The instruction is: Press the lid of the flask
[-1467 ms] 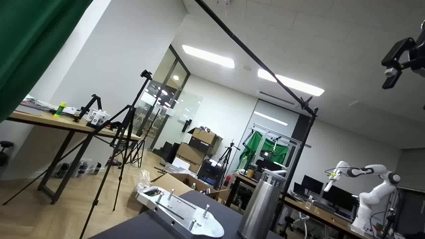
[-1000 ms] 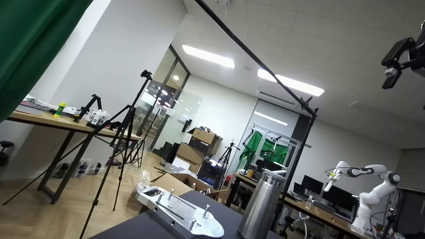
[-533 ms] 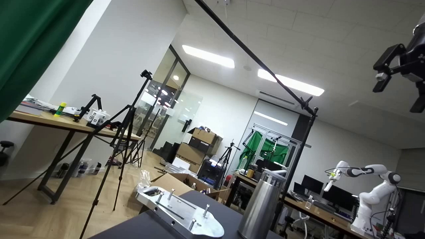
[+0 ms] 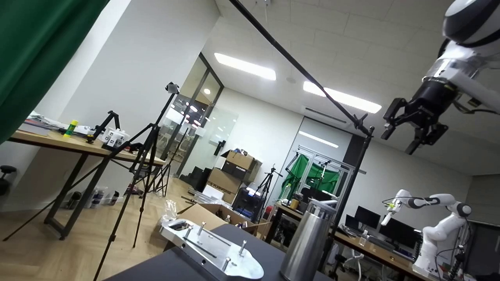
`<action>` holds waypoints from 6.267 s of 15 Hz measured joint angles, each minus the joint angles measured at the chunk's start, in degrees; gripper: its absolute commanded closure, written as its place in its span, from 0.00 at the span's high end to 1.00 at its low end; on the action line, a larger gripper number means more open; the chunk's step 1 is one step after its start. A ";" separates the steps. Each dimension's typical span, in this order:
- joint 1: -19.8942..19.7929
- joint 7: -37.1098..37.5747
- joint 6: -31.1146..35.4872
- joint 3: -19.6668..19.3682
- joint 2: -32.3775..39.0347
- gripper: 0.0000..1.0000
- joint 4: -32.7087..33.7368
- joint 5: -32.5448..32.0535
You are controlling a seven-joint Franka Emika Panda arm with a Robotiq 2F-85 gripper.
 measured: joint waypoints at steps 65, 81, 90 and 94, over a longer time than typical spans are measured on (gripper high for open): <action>9.27 5.44 -11.33 -4.57 38.65 0.00 39.67 -12.07; 9.61 7.34 -9.33 -6.51 42.66 0.26 40.12 -13.45; 9.22 7.76 -22.94 -7.89 33.83 0.81 38.99 -13.64; 8.12 7.45 -27.43 -7.88 27.57 0.82 33.95 -13.31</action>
